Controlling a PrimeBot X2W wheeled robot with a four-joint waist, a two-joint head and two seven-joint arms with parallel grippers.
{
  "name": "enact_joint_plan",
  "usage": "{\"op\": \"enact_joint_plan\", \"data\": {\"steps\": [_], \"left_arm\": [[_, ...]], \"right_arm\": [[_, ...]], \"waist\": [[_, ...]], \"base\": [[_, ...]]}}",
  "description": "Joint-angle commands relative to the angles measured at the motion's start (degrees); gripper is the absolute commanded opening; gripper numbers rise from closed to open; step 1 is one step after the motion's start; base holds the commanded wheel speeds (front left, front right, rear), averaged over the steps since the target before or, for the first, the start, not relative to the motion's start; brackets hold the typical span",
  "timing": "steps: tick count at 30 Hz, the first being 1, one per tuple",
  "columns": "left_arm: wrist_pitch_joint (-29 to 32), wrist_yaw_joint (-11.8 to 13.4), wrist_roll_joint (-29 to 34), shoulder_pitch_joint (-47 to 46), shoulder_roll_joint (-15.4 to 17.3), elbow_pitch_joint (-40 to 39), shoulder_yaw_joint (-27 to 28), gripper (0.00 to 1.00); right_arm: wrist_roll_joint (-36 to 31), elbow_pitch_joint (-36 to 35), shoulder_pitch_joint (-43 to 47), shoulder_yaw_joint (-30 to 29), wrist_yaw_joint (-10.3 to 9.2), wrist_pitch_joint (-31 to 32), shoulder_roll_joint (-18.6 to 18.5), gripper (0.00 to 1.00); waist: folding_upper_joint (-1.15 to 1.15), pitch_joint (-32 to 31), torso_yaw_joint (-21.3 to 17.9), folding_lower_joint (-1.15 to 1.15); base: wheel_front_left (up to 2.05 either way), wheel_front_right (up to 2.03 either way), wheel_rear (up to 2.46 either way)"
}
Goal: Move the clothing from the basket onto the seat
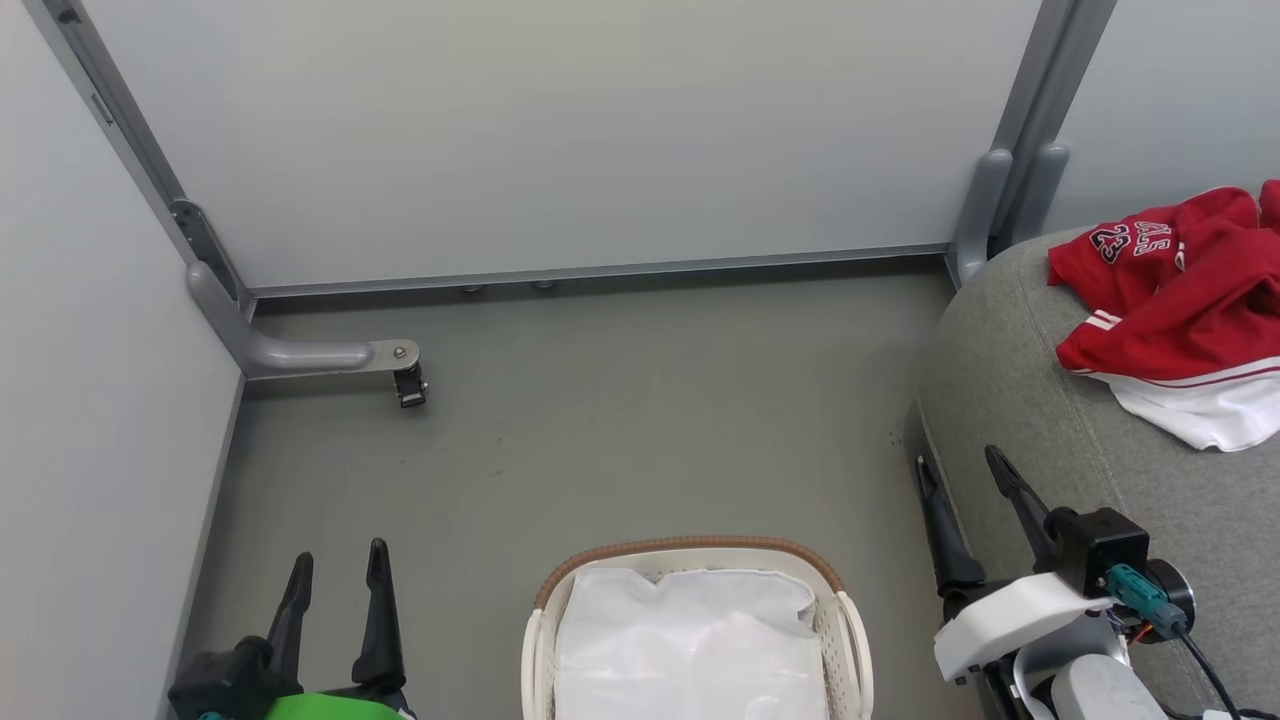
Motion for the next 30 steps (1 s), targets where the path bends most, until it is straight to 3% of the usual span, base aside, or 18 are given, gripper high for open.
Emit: {"op": "enact_joint_plan", "data": {"steps": [1, 13, 14, 15, 18, 30], "left_arm": [[0.0, 0.1, 0.2, 1.0, 0.0, 0.2, 0.1, 1.00], [0.0, 0.0, -0.5, 1.2, 0.0, 0.9, -0.4, 1.00], [0.0, -0.1, -0.5, 1.2, 0.0, 0.7, -0.4, 0.00], [0.0, 0.0, -0.5, 0.2, 0.0, 1.1, -0.4, 0.00], [0.2, 0.0, -1.1, 0.1, -0.1, 2.4, -0.4, 0.00], [3.6, -0.2, -12.4, -1.7, 0.0, 2.3, 1.2, 0.00]], "right_arm": [[-0.2, 0.2, 0.8, -0.2, -0.08, -0.3, -0.3, 1.00], [-0.2, 0.5, 1.2, -0.2, -0.08, -0.3, -0.2, 1.00], [-0.2, 0.4, 1.2, -0.2, -0.08, -0.3, -0.2, 0.00], [0.0, 0.5, 0.2, -0.1, 0.00, 0.0, 0.0, 0.00], [0.6, 1.7, 0.8, -0.2, 0.00, 0.2, 0.3, 0.00], [13.5, 1.0, 0.6, -2.0, -0.01, 3.7, 0.2, 0.00]], "waist": [[0.67, -0.1, 0.0, 0.00], [0.67, -0.5, 0.4, 0.00], [0.67, -0.5, 0.4, 0.00], [0.00, -0.5, 0.4, 0.00], [0.00, -0.5, 0.4, 0.00], [0.07, -0.4, 0.2, 0.00]], "base": [[0.00, 0.00, 0.00], [0.00, 0.00, 0.00], [0.00, 0.00, 0.00], [0.00, 0.00, 0.00], [0.00, 0.00, 0.00], [0.00, 0.00, 0.00]]}}
